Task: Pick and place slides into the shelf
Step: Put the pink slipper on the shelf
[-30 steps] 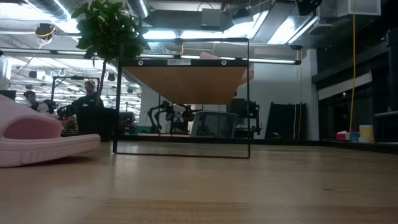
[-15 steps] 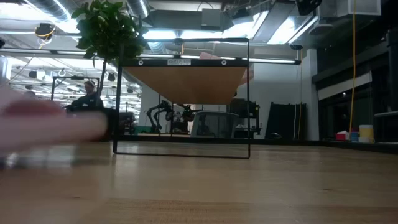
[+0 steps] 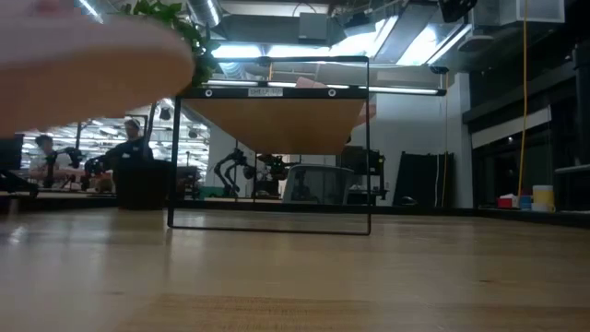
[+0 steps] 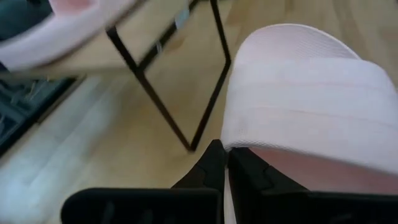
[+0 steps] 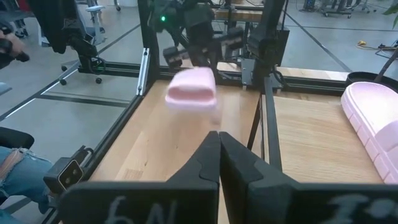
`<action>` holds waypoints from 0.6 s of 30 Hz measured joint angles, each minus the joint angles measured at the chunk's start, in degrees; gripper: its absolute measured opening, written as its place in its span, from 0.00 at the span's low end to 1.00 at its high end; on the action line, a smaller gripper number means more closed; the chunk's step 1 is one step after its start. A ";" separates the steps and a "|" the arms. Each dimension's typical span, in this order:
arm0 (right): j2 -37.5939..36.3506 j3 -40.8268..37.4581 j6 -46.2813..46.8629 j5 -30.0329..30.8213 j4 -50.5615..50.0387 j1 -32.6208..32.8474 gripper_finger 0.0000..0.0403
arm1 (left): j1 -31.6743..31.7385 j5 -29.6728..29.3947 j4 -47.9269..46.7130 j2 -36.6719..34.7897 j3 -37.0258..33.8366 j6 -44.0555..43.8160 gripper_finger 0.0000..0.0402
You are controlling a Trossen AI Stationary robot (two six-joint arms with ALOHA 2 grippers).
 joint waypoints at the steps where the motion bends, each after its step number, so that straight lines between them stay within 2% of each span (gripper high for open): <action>1: 0.00 0.00 0.00 -0.02 -0.01 0.00 0.01 | 0.13 -0.96 0.57 -0.79 0.04 1.23 0.00; 7: 0.00 0.00 -0.04 -0.01 -0.01 0.00 0.01 | 2.97 -3.04 4.46 -6.62 0.04 12.57 0.00; 14: 0.00 0.00 -0.17 -0.01 -0.03 0.00 0.01 | 6.87 -2.95 21.50 -13.27 0.06 40.37 0.00; 18: 0.00 0.00 -0.21 0.00 -0.05 0.01 0.01 | 10.73 -0.96 26.76 -16.98 0.06 51.79 0.00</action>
